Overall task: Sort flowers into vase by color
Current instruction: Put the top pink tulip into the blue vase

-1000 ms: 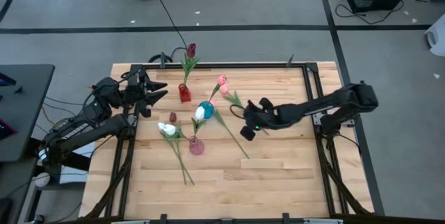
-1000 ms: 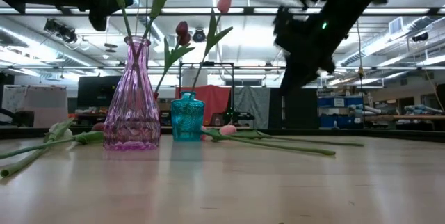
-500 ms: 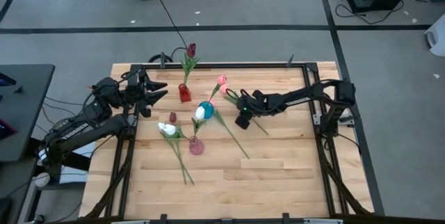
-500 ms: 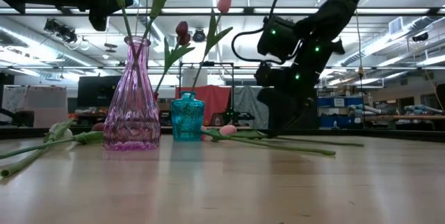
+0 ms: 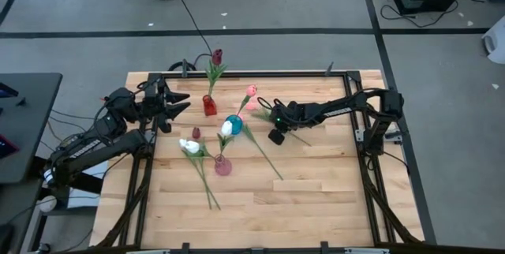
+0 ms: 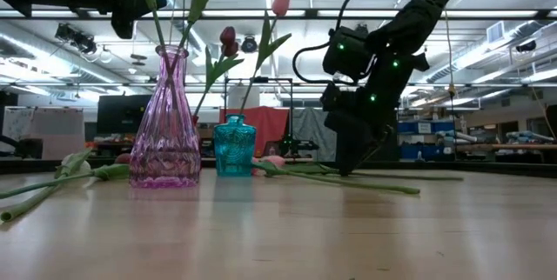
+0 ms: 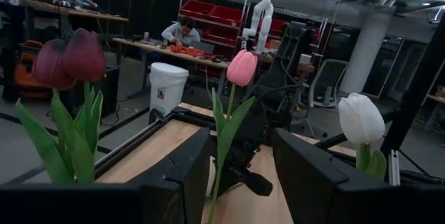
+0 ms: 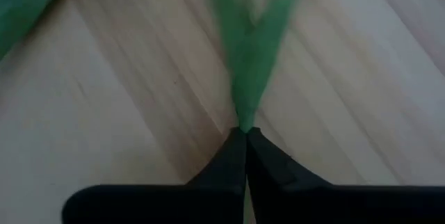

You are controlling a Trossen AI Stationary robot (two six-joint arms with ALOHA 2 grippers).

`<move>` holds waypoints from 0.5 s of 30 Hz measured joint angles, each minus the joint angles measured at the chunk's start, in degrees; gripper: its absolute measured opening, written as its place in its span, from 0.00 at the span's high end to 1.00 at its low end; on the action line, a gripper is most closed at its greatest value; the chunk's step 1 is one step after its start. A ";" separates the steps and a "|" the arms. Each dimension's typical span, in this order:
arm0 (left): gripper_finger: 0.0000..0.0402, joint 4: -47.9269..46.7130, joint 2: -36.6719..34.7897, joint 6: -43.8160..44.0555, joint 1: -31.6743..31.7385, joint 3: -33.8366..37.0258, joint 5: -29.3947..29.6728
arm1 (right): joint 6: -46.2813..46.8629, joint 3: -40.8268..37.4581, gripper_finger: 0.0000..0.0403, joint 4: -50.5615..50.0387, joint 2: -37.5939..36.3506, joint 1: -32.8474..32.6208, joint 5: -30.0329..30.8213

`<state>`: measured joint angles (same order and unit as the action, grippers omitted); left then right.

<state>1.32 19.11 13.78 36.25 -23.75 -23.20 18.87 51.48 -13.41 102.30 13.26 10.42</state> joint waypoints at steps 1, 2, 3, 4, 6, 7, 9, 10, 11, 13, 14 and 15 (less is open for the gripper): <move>0.59 0.00 0.00 0.01 0.00 0.00 0.00 | 0.07 0.03 0.97 -0.16 -0.05 0.00 -0.18; 0.59 0.00 0.00 0.02 0.00 0.00 0.00 | 0.10 0.01 0.97 -0.68 -0.54 0.02 -0.62; 0.59 0.00 0.00 0.13 0.00 0.00 0.00 | 0.12 -0.07 0.97 -1.98 -1.25 0.01 -1.04; 0.59 0.00 0.00 0.25 0.00 0.00 0.00 | 0.02 -0.23 0.98 -3.70 -2.21 -0.07 -1.11; 0.59 0.00 0.00 0.38 0.00 0.00 0.00 | 0.03 -0.41 0.99 -6.39 -5.23 -0.44 -0.47; 0.59 0.00 0.00 0.42 0.00 0.00 -0.02 | 0.10 -0.38 0.99 -7.36 -7.50 -0.77 0.10; 0.59 0.00 0.00 1.07 0.00 0.00 -0.18 | 0.06 -0.26 0.99 -9.55 -12.46 -1.84 1.52; 0.59 0.00 0.00 1.34 0.00 0.00 -0.44 | 0.04 -0.26 0.99 -10.27 -14.93 -2.65 2.80; 0.59 0.02 0.00 1.49 0.00 0.00 -0.63 | 0.09 -0.27 0.99 -11.04 -17.48 -3.65 4.47; 0.59 0.02 -0.07 1.46 0.00 0.00 -0.74 | 0.28 -0.28 0.99 -10.84 -23.13 -5.87 8.50; 0.59 0.04 -0.07 1.42 0.00 0.00 -0.74 | 0.18 -0.28 0.99 -9.92 -25.95 -7.08 11.07; 0.59 0.07 -0.07 1.40 0.00 0.00 -0.72 | -0.50 -0.26 0.99 -8.45 -28.52 -8.23 13.94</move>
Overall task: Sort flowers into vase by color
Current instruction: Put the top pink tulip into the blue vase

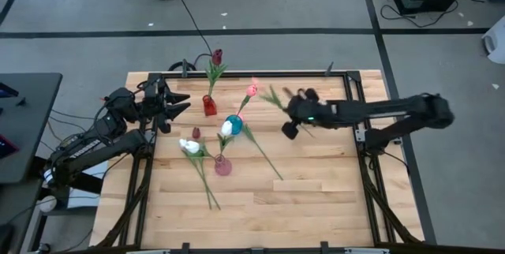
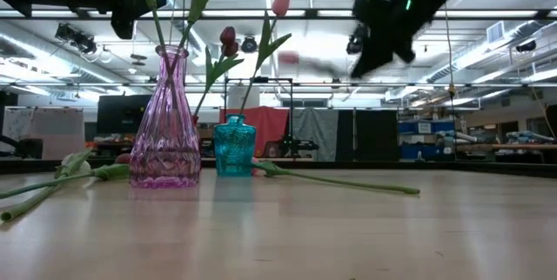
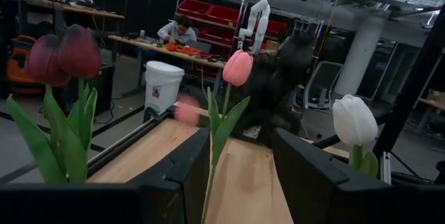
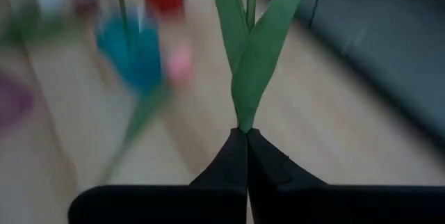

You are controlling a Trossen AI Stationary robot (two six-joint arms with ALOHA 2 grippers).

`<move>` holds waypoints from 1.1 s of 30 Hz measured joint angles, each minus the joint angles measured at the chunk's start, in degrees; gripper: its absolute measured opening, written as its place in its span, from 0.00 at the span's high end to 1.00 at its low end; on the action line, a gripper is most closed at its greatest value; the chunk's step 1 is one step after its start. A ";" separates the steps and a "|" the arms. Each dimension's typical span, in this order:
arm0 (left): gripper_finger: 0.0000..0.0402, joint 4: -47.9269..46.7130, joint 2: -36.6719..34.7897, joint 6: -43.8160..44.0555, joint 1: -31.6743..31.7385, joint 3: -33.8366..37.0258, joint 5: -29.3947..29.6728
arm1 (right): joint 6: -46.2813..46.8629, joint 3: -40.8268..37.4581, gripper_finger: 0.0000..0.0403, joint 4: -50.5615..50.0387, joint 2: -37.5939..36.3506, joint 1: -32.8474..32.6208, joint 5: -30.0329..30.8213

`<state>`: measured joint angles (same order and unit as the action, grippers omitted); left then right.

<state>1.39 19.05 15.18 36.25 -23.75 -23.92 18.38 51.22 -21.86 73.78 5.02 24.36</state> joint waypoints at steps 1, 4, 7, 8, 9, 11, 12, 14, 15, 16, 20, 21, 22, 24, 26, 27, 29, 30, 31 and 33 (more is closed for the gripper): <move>0.59 -0.02 0.02 0.00 0.00 0.00 0.00 | -1.26 0.00 0.99 2.13 -2.24 -1.13 2.97; 0.59 0.00 0.02 -0.02 0.00 0.00 0.00 | -6.93 0.00 1.00 12.66 -7.06 -4.63 9.34; 0.59 0.00 0.02 0.04 0.00 0.00 -0.02 | -13.84 0.09 1.00 25.18 -8.94 -7.75 11.20; 0.59 0.00 0.02 0.04 0.00 0.00 -0.02 | -16.24 0.09 1.00 29.24 -8.94 -8.67 11.18; 0.59 0.00 0.01 0.04 0.02 0.00 -0.02 | -18.60 0.09 1.00 32.82 -8.54 -9.53 10.56; 0.59 0.02 0.02 0.00 0.01 0.00 -0.02 | -22.02 0.09 1.00 39.82 -6.94 -11.13 8.68; 0.59 0.06 0.01 -0.13 0.00 0.00 -0.02 | -23.36 0.09 1.00 42.78 -5.75 -11.80 7.55; 0.59 0.25 0.00 -0.51 0.00 0.00 -0.04 | -25.38 0.09 1.00 47.75 -2.61 -12.72 5.56; 0.59 0.45 0.02 -0.80 0.00 0.00 -0.02 | -26.13 0.04 1.00 50.34 -0.65 -12.98 4.38; 0.59 0.59 0.02 -1.11 0.00 0.00 -0.04 | -26.60 -0.12 1.00 53.57 1.59 -13.08 3.44; 0.59 0.52 0.02 -1.23 0.01 0.01 -0.04 | -29.22 -0.37 1.00 68.52 11.96 -12.77 0.69; 0.59 0.52 0.02 -1.23 0.00 0.00 -0.04 | -30.31 -0.37 1.00 72.34 14.29 -12.53 0.40; 0.59 0.48 0.00 -1.23 0.00 0.02 -0.04 | -31.59 -0.39 1.00 76.11 16.42 -12.23 -0.07; 0.59 0.42 0.02 -1.17 0.02 0.02 -0.06 | -33.22 -0.39 1.00 84.16 20.36 -11.37 -1.92; 0.59 0.42 0.00 -1.16 0.02 0.02 -0.06 | -34.06 -0.39 1.00 91.42 23.87 -10.26 -3.92; 0.59 0.43 0.00 -1.16 0.01 0.02 -0.06 | -34.71 -0.39 1.00 94.40 25.52 -9.83 -4.75; 0.59 0.42 0.01 -1.24 0.02 0.02 -0.06 | -36.49 -0.39 1.00 99.83 28.60 -9.04 -5.76; 0.59 0.42 0.00 -1.26 0.02 0.02 -0.06 | -37.31 -0.39 1.00 102.30 29.99 -8.79 -6.15; 0.59 0.42 0.00 -1.27 0.00 0.02 -0.06 | -38.09 -0.37 1.00 104.83 31.28 -8.47 -6.44; 0.59 0.42 0.00 -1.29 0.02 0.02 -0.06 | -38.94 -0.36 1.00 108.97 33.62 -7.95 -6.56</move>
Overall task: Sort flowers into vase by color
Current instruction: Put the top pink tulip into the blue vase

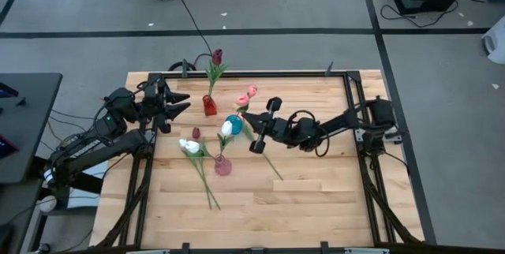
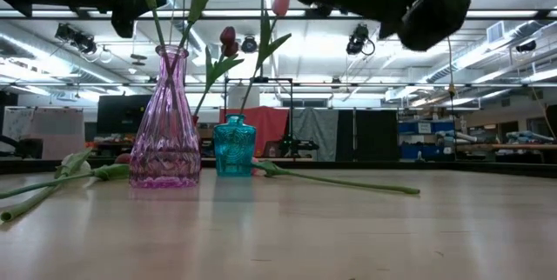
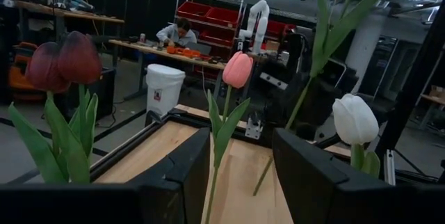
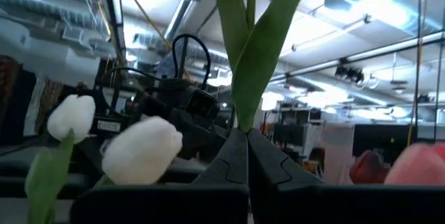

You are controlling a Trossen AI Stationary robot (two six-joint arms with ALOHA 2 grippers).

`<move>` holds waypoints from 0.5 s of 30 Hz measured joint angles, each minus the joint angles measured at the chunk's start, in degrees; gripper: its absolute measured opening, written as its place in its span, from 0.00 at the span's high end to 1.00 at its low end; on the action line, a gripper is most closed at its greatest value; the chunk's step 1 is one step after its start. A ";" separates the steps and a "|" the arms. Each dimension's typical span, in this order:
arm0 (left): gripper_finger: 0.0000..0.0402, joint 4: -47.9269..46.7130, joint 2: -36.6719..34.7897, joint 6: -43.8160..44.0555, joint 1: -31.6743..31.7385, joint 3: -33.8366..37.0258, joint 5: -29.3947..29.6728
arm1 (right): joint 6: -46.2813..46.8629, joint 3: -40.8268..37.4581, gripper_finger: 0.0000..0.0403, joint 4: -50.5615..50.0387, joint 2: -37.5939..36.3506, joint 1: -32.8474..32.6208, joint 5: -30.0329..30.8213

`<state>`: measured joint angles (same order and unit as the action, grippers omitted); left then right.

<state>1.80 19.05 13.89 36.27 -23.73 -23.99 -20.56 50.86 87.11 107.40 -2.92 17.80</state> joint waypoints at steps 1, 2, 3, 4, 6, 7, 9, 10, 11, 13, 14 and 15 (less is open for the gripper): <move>0.59 0.00 0.02 -0.02 -0.02 0.00 0.00 | -0.11 0.01 1.00 1.61 1.02 0.32 -0.28; 0.59 0.00 0.01 -0.04 -0.01 0.00 -0.01 | -0.15 0.02 1.00 2.39 1.88 0.72 -0.79; 0.59 0.00 0.01 -0.07 -0.01 0.00 0.00 | -0.17 0.25 1.00 2.23 2.56 1.20 -1.54; 0.59 0.00 0.00 -0.09 0.00 0.00 0.01 | -0.11 0.74 1.00 2.01 3.34 1.61 -2.50; 0.59 -0.02 0.02 -0.12 -0.01 0.00 0.18 | 0.66 2.06 1.00 2.23 5.21 2.36 -4.46; 0.59 -0.02 0.02 -0.13 0.00 0.00 0.31 | 0.92 3.03 1.00 2.14 6.21 2.64 -5.32; 0.59 -0.04 0.02 -0.13 -0.02 0.00 0.33 | 0.80 5.04 1.00 1.93 8.03 2.95 -5.96; 0.59 -0.08 0.02 -0.11 0.00 0.00 0.33 | 0.48 6.07 1.00 1.95 8.77 3.02 -5.99; 0.59 -0.21 0.02 -0.13 -0.02 0.00 0.33 | 0.09 7.10 0.99 2.01 9.39 3.07 -6.05; 0.59 -0.26 0.02 -0.12 0.00 0.00 0.37 | -0.17 8.89 0.99 2.08 10.48 3.27 -6.13; 0.59 -0.27 0.02 -0.11 0.00 0.00 0.39 | -0.22 9.57 0.99 2.01 10.89 3.40 -6.16; 0.59 -0.26 0.02 -0.11 -0.01 0.00 0.42 | -0.24 10.06 0.99 1.98 11.41 3.62 -6.14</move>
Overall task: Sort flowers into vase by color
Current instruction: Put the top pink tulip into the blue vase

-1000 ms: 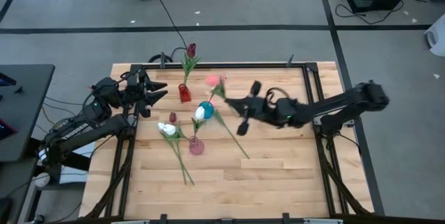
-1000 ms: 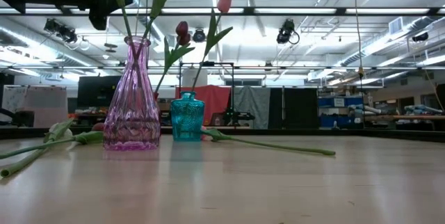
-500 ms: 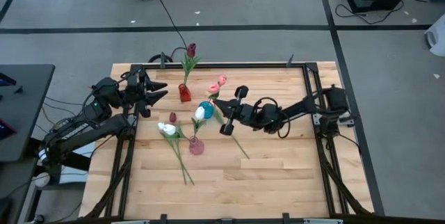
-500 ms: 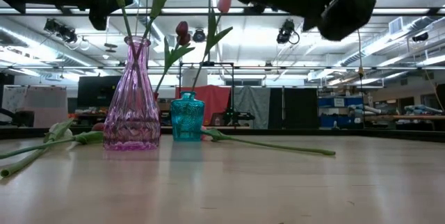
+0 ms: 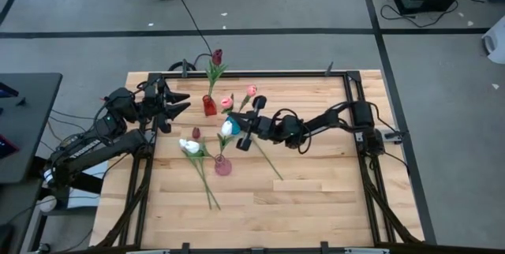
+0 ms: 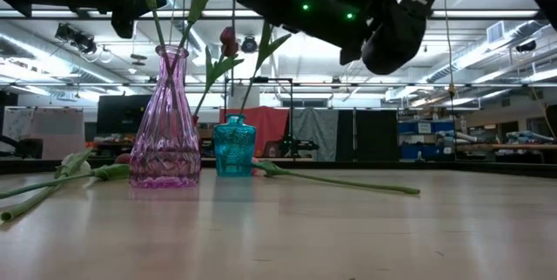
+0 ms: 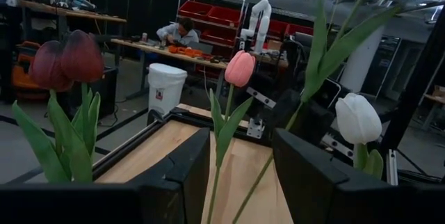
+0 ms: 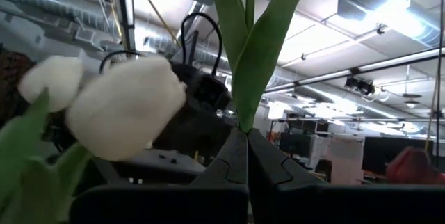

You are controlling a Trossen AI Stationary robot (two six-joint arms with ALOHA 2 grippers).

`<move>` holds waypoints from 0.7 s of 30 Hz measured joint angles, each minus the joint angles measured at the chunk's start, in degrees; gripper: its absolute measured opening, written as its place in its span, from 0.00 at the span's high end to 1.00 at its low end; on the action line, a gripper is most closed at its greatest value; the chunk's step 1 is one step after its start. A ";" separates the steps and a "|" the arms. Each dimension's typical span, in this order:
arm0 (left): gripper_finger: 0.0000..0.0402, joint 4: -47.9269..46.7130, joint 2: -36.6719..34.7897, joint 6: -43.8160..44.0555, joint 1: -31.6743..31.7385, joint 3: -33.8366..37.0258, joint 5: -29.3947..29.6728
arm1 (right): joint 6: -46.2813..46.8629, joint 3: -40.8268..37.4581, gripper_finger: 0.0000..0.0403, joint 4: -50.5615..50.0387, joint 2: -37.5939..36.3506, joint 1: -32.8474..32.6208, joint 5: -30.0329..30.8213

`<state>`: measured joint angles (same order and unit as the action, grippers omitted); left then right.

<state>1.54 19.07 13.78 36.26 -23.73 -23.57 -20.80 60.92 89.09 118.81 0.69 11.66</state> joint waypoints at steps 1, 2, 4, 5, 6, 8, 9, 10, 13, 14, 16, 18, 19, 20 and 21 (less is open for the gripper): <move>0.59 0.00 0.00 0.00 0.01 0.00 0.01 | 0.00 0.47 0.99 -0.11 0.26 0.25 0.00; 0.59 0.00 0.00 0.00 0.00 0.00 0.05 | 0.01 0.56 0.99 -0.66 0.32 0.51 0.02; 0.59 -0.02 0.00 0.00 0.01 0.00 0.10 | 0.02 0.85 0.99 -2.20 0.23 0.97 0.02; 0.59 -0.08 0.00 0.00 0.00 0.00 0.11 | 0.02 0.86 0.99 -2.48 0.23 1.20 0.02; 0.59 -0.15 0.00 0.00 0.01 0.00 0.11 | 0.03 0.85 0.99 -2.82 0.23 1.37 0.02; 0.59 -0.15 0.00 -0.01 0.01 0.00 0.11 | 0.36 0.84 0.99 -3.73 0.23 1.72 0.06; 0.59 -0.15 0.00 0.00 0.01 0.00 0.12 | 1.00 0.84 0.99 -4.51 0.21 1.84 0.04; 0.59 -0.15 0.00 0.00 0.01 0.00 0.12 | 1.76 0.84 0.99 -5.25 0.21 2.06 0.04; 0.59 -0.15 0.00 0.00 -0.01 0.00 0.11 | 3.96 0.81 0.99 -7.31 0.21 2.52 0.00; 0.59 -0.15 0.00 -0.02 0.01 0.00 0.12 | 4.21 0.81 0.99 -7.91 0.21 2.64 -0.04; 0.59 -0.15 0.00 0.00 -0.02 0.00 0.12 | 4.81 0.81 0.99 -9.52 0.21 2.84 -0.22; 0.59 -0.15 0.00 0.00 -0.01 0.00 0.13 | 5.94 0.81 0.99 -11.94 0.21 2.98 -0.02; 0.59 -0.15 0.00 0.00 -0.02 0.00 0.13 | 6.54 0.81 0.98 -13.50 0.21 3.02 0.68; 0.59 -0.15 0.00 0.00 0.01 0.00 0.13 | 7.08 0.81 0.98 -15.15 0.21 3.06 1.57; 0.59 -0.15 0.00 -0.01 0.00 0.00 0.13 | 7.26 0.81 0.97 -17.16 0.21 3.06 2.39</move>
<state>1.39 19.07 13.77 36.27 -23.73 -23.44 -13.53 61.73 71.92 119.02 3.75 14.05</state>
